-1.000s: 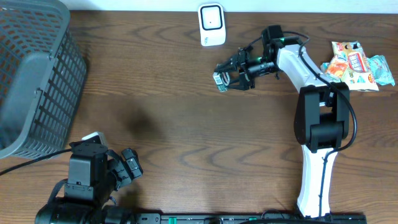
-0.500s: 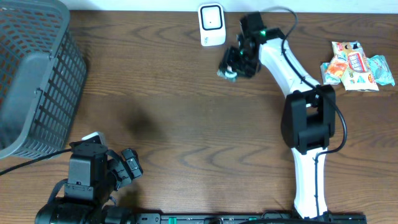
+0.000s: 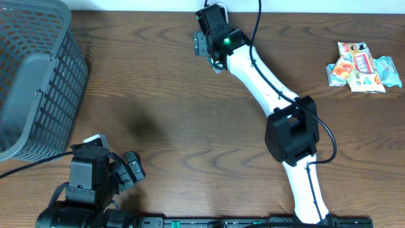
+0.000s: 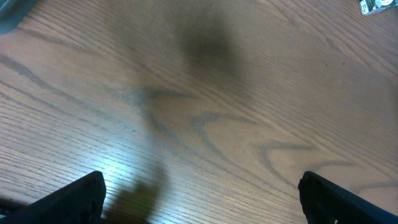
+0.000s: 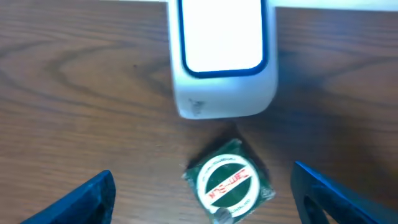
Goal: Scan the item barcode
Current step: 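Hold the Zam-Buk box against the white scanner face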
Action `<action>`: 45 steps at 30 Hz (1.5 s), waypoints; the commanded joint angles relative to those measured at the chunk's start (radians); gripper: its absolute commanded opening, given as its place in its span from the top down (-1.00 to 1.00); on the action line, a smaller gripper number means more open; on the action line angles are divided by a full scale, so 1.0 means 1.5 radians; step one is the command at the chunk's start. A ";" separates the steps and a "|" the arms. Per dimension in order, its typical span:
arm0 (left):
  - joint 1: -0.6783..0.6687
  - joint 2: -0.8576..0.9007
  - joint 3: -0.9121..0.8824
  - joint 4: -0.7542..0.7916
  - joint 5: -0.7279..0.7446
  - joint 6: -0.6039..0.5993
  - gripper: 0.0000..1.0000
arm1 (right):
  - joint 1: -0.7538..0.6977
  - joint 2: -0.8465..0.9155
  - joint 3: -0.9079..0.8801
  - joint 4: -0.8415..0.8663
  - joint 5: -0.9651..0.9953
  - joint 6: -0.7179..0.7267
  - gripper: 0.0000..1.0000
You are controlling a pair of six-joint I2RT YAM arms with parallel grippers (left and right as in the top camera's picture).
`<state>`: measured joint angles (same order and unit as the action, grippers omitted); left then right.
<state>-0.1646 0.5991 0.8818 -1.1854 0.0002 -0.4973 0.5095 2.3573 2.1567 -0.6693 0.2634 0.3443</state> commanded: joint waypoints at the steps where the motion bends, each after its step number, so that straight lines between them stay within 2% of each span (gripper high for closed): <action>1: 0.002 -0.003 -0.001 -0.002 -0.006 0.001 -0.95 | -0.022 -0.004 0.004 -0.001 0.047 0.031 -0.82; 2: 0.002 -0.003 -0.001 -0.002 -0.006 0.001 -0.95 | -0.031 -0.004 0.004 0.000 0.026 0.029 -0.99; 5: 0.002 -0.003 -0.001 -0.002 -0.006 0.001 -0.95 | -0.045 -0.004 0.004 -0.002 0.012 0.026 -0.98; 8: 0.002 -0.003 -0.001 -0.002 -0.006 0.001 -0.95 | -0.058 -0.004 0.004 -0.003 0.013 -0.034 -0.98; 13: 0.002 -0.003 -0.001 -0.002 -0.006 0.001 -0.95 | -0.066 -0.003 0.003 -0.068 -0.033 -0.062 -0.99; 15: 0.002 -0.003 -0.001 -0.002 -0.006 0.001 -0.95 | -0.065 0.001 -0.001 -0.050 -0.088 -0.151 -0.98; 17: 0.002 -0.003 -0.001 -0.002 -0.006 0.001 -0.96 | -0.065 0.013 -0.004 -0.032 -0.169 -0.286 -0.99; 21: 0.002 -0.003 -0.001 -0.002 -0.006 0.001 -0.95 | -0.066 0.047 -0.004 -0.032 -0.192 -0.321 -0.99; 25: 0.002 -0.003 -0.001 -0.002 -0.006 0.001 -0.95 | -0.070 0.089 -0.004 -0.045 -0.284 -0.420 -0.98; 37: 0.002 -0.003 -0.001 -0.002 -0.006 0.001 -0.95 | -0.074 0.113 -0.004 -0.025 -0.218 -0.416 -0.97; 42: 0.002 -0.003 -0.001 -0.002 -0.006 0.001 -0.96 | -0.074 0.113 -0.004 -0.036 -0.244 -0.390 -0.81; 45: 0.002 -0.003 -0.001 -0.002 -0.006 0.001 -0.95 | -0.071 0.121 -0.004 -0.041 -0.252 -0.389 -0.25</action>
<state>-0.1646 0.5991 0.8818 -1.1858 0.0006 -0.4973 0.4004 2.5313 2.1475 -0.7235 -0.0921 -0.2504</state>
